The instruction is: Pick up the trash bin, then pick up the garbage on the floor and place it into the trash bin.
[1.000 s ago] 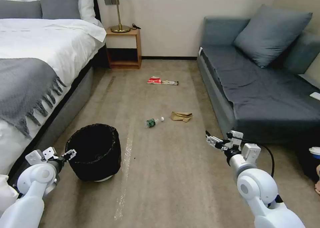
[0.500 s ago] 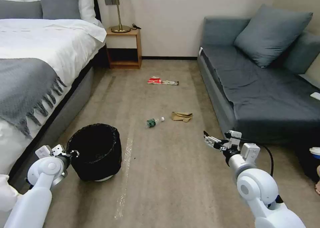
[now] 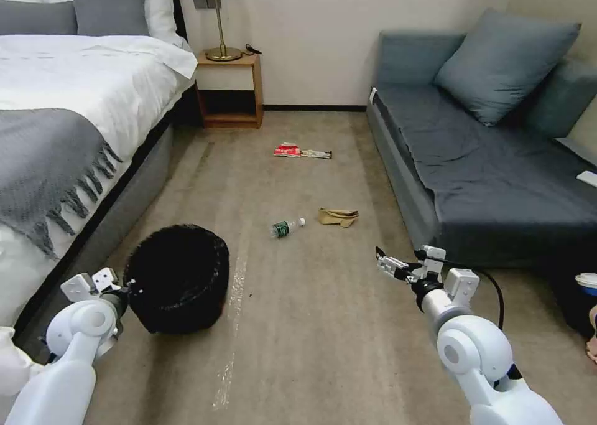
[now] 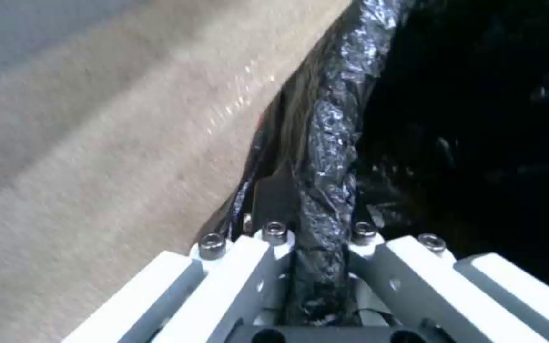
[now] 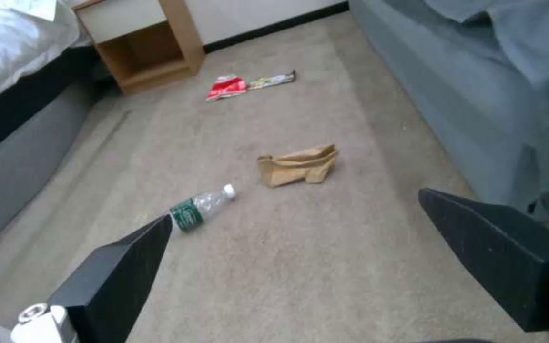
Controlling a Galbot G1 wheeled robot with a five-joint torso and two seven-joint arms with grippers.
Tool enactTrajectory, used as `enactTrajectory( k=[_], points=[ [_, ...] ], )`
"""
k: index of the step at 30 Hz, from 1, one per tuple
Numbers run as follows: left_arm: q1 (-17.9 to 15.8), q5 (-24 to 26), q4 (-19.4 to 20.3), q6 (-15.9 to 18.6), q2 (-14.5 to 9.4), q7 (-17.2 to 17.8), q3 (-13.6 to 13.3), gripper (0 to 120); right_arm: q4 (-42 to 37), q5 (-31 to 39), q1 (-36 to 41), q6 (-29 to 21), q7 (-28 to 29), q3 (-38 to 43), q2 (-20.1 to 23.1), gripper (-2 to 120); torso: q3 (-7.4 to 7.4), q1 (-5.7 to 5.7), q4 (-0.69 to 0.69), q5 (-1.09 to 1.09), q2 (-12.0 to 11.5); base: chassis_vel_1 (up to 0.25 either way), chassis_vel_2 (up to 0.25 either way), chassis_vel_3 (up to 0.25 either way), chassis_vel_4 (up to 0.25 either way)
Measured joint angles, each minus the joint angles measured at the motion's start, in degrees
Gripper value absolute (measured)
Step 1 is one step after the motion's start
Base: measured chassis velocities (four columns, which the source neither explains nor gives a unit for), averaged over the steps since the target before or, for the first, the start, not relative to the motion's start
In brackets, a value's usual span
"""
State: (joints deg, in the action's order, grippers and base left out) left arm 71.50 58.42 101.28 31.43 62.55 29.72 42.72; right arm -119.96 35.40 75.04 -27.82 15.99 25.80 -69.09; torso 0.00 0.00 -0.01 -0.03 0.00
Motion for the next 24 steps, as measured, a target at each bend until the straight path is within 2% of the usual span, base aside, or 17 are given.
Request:
enactTrajectory(
  k=[2, 5, 7, 8, 12, 13, 15, 17, 24],
  points=[
    [2.7, -5.7, 2.5, -2.9, 0.9, -1.1, 0.8, 0, 0.0, 0.4, -0.1, 0.5, -0.1, -0.2, -0.2, 100, 0.0, 0.0, 0.01, 0.03, 0.0, 0.0, 0.0, 0.0, 0.0],
    [3.5, -7.3, 3.4, -4.1, 1.2, -1.1, 1.1, 0, 0.0, 0.7, -0.1, 0.9, -0.3, -0.3, -0.3, 100, 0.0, 0.0, 0.01, 0.03, 0.0, 0.0, 0.0, 0.0, 0.0],
    [5.9, -14.4, 5.3, -7.7, 2.1, -1.4, 1.6, 0, -0.2, 1.4, -0.2, 2.1, -0.9, -0.6, -0.5, 100, 0.0, 0.0, 0.01, 0.03, 0.0, 0.0, 0.0, 0.0, 0.0],
    [5.9, -14.4, 5.3, -7.7, 2.1, -1.4, 1.6, 0, -0.2, 1.4, -0.2, 2.1, -0.9, -0.6, -0.5, 100, 0.0, 0.0, 0.01, 0.03, 0.0, 0.0, 0.0, 0.0, 0.0],
    [7.1, -25.1, 6.1, -11.6, 2.8, -2.4, 2.4, 0, -0.7, 2.4, 0.0, 3.2, -1.5, -0.7, -0.9, 100, 0.0, 0.0, 0.02, 0.04, 0.0, 0.0, 0.0, 0.0, 0.0],
    [7.1, -25.1, 6.1, -11.6, 2.8, -2.4, 2.4, 0, -0.7, 2.4, 0.0, 3.2, -1.5, -0.7, -0.9, 100, 0.0, 0.0, 0.02, 0.04, 0.0, 0.0, 0.0, 0.0, 0.0],
    [7.2, -30.0, 6.1, -13.4, 3.2, -3.1, 2.5, 0, -0.9, 2.6, 0.6, 3.7, -1.8, -0.4, -1.3, 100, -0.01, 0.0, 0.01, 0.03, 0.0, 0.0, 0.0, 0.0, 0.0],
    [7.2, -32.5, 6.1, -14.3, 3.5, -3.7, 2.5, 0, -0.9, 2.6, 1.0, 4.2, -2.3, -0.2, -1.4, 100, -0.01, 0.0, 0.0, 0.03, 0.0, 0.0, 0.0, 0.0, 0.0],
    [7.6, -35.8, 6.1, -15.5, 4.1, -4.2, 2.4, 0, -0.7, 2.3, 1.5, 5.5, -3.9, 0.3, -1.2, 100, -0.01, 0.0, 0.01, 0.03, 0.0, 0.0, 0.0, 0.0, 0.0]
  ],
)
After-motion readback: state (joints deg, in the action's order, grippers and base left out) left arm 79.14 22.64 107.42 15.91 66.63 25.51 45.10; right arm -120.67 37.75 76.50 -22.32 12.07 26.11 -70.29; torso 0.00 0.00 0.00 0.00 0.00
